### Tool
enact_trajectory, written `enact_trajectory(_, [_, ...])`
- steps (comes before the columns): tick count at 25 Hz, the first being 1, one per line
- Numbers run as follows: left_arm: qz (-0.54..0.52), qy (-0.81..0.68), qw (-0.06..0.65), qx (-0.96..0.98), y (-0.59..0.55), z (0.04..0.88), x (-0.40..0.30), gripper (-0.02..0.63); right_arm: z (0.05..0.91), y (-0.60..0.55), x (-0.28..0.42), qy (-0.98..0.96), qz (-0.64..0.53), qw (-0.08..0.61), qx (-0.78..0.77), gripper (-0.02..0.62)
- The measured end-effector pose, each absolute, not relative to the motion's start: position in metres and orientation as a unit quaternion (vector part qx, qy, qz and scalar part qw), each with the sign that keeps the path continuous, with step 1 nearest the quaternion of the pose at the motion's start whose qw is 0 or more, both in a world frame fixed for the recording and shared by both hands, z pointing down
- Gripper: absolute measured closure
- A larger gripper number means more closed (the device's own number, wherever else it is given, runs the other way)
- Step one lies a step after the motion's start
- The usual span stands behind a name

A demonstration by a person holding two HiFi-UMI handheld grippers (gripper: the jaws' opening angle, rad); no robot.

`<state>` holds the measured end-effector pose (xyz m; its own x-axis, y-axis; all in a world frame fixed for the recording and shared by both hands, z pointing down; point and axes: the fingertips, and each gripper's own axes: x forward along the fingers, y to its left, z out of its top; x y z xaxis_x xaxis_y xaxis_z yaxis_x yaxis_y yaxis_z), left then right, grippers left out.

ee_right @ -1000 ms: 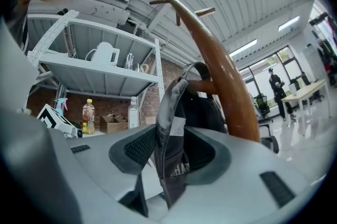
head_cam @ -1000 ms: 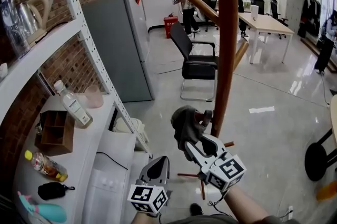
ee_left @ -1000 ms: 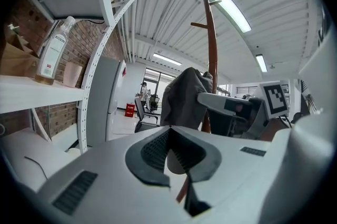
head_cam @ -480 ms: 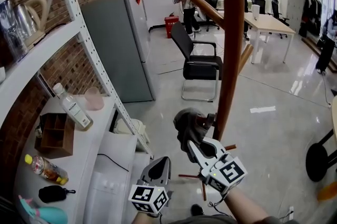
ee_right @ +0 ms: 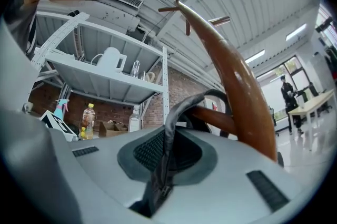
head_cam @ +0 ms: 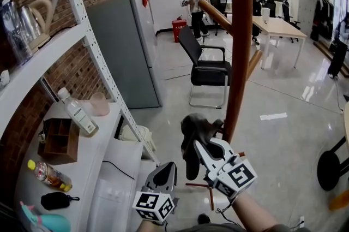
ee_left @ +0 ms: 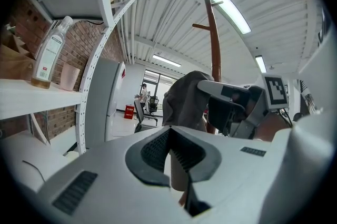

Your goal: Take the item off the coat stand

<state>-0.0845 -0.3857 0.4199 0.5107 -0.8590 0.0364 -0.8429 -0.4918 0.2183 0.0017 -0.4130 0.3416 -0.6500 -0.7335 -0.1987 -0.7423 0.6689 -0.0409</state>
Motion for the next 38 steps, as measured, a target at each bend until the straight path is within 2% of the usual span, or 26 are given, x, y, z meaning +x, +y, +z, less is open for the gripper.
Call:
enact_trajectory(17, [-0.051,-0.517,0.101,0.848,-0.381,0.415,-0.102,0.600,0.305,-0.422,-0.038,0.921,0.001,0.139,-0.364,0.566])
enact_trajectory(38, [-0.051,-0.522,0.111,0.844,-0.352,0.424,-0.126,0.600,0.372,-0.401,-0.070,0.933,-0.050,0.073,-0.348,0.566])
